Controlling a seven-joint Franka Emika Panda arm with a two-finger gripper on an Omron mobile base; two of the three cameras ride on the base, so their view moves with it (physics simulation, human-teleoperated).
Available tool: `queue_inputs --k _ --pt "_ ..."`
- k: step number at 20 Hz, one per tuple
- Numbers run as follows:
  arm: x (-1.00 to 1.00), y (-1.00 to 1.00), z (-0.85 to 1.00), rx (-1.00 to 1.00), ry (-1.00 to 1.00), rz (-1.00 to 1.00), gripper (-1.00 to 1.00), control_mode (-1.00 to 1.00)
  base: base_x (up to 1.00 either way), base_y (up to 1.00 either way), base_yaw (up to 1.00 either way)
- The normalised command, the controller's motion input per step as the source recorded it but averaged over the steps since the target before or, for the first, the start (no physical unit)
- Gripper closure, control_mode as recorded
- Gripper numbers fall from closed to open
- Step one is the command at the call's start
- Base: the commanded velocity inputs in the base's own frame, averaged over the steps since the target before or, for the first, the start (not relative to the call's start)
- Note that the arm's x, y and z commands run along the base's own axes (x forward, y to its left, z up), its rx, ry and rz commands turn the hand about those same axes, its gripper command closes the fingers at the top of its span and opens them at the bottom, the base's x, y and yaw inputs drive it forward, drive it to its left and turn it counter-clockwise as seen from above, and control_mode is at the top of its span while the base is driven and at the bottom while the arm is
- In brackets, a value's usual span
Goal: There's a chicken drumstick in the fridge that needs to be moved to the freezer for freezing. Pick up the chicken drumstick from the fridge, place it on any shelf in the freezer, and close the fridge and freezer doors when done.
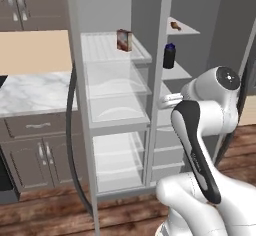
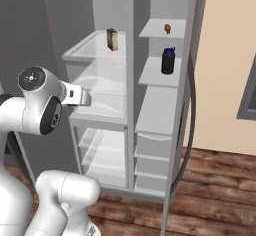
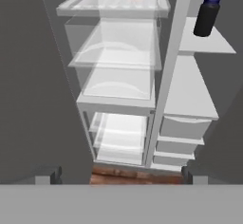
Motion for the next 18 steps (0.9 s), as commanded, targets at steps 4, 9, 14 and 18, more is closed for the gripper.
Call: queue_inputs --k 4,9,14,18 --pt "0.0 0.0 0.0 0.0 0.0 0.0 -1.0 1.0 0.8 0.1 0.0" --pt "0.0 0.0 0.0 0.0 0.0 0.0 -1.0 1.0 0.1 0.01 0.0" --pt "0.0 0.0 0.0 0.0 0.0 0.0 -1.0 1.0 -0.7 -0.06 0.0" --pt "0.0 0.0 0.0 0.0 0.0 0.0 -1.0 1.0 -0.24 0.0 0.0"
